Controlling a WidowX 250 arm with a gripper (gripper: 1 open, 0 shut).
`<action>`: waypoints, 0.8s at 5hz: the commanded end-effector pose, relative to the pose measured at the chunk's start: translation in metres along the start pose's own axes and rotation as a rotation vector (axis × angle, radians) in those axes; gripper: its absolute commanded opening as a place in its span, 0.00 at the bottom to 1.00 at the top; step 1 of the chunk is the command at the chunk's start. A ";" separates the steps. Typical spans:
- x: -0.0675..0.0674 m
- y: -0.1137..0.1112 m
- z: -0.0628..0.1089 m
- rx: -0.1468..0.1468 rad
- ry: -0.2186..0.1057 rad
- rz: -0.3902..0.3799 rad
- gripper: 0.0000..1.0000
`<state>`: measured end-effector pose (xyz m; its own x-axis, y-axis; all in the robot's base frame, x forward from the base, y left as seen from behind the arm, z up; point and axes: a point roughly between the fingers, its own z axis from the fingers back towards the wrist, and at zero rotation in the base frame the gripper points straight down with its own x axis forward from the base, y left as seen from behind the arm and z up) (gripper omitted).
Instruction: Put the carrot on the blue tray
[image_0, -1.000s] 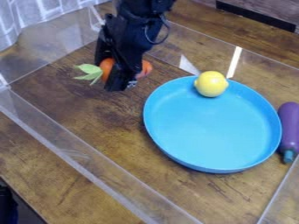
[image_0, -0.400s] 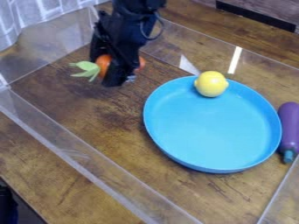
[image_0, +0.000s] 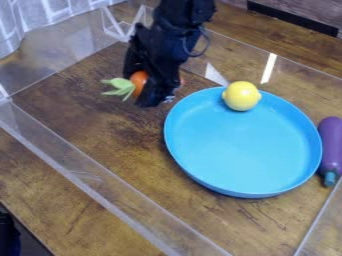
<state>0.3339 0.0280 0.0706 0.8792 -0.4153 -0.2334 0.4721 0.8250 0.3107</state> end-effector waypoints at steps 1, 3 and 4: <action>0.006 -0.007 0.044 0.056 -0.095 -0.036 0.00; 0.007 -0.021 0.081 0.107 -0.131 -0.149 0.00; 0.009 -0.023 0.100 0.140 -0.153 -0.210 0.00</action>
<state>0.3327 -0.0292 0.1213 0.7450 -0.6143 -0.2599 0.6657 0.6600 0.3482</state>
